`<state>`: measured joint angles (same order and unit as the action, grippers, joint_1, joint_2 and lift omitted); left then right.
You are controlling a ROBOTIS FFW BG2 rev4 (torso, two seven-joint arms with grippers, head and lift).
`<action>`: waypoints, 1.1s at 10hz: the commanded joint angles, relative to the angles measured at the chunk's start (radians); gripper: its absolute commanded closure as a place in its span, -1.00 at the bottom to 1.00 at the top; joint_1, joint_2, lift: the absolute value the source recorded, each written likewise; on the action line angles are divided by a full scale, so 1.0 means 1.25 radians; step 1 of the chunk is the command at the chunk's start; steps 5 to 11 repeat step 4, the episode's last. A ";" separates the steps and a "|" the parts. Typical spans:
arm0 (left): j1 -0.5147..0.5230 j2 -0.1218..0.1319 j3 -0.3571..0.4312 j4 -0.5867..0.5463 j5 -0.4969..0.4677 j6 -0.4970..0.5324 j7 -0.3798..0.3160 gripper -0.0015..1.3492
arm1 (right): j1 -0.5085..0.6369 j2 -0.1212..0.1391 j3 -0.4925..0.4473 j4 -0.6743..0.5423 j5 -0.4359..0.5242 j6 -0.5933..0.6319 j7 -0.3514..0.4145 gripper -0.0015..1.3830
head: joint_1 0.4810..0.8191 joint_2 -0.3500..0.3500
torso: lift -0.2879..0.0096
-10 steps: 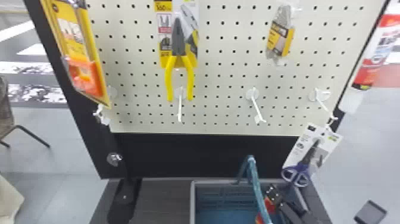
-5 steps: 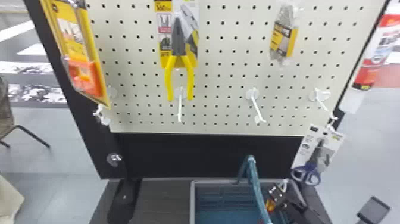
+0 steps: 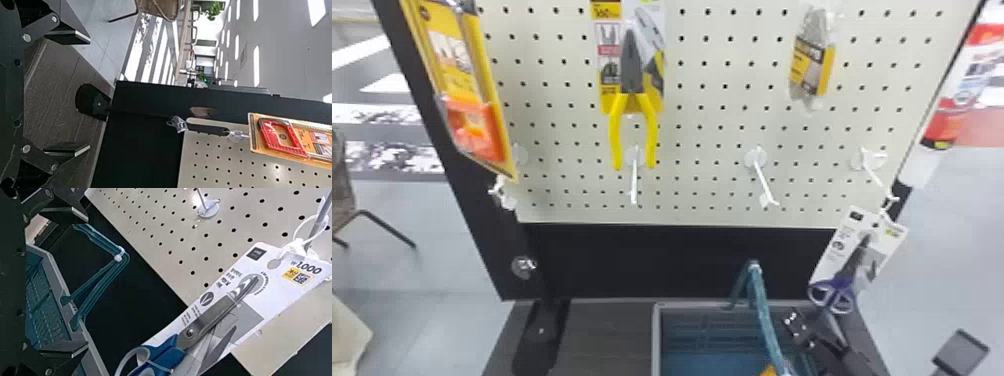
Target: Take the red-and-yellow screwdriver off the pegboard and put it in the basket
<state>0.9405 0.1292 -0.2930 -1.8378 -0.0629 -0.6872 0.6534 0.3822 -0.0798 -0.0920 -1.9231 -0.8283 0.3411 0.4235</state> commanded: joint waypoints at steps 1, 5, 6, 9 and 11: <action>-0.001 0.000 0.000 0.000 0.000 0.000 0.000 -0.51 | -0.001 0.000 0.000 0.000 0.000 -0.003 0.000 -0.75 | -0.60 0.00 | 0.26; -0.001 0.000 0.001 0.000 0.001 0.000 0.000 -0.51 | -0.001 -0.001 0.000 0.000 0.001 -0.005 0.000 -0.75 | -0.60 0.00 | 0.26; -0.001 0.000 0.001 0.000 0.001 0.000 0.000 -0.51 | -0.001 -0.001 0.000 0.000 0.001 -0.005 0.000 -0.75 | -0.60 0.00 | 0.26; -0.001 0.000 0.001 0.000 0.001 0.000 0.000 -0.51 | -0.001 -0.001 0.000 0.000 0.001 -0.005 0.000 -0.75 | -0.60 0.00 | 0.26; -0.001 0.000 0.001 0.000 0.001 0.000 0.000 -0.51 | -0.001 -0.001 0.000 0.000 0.001 -0.005 0.000 -0.75 | -0.60 0.00 | 0.26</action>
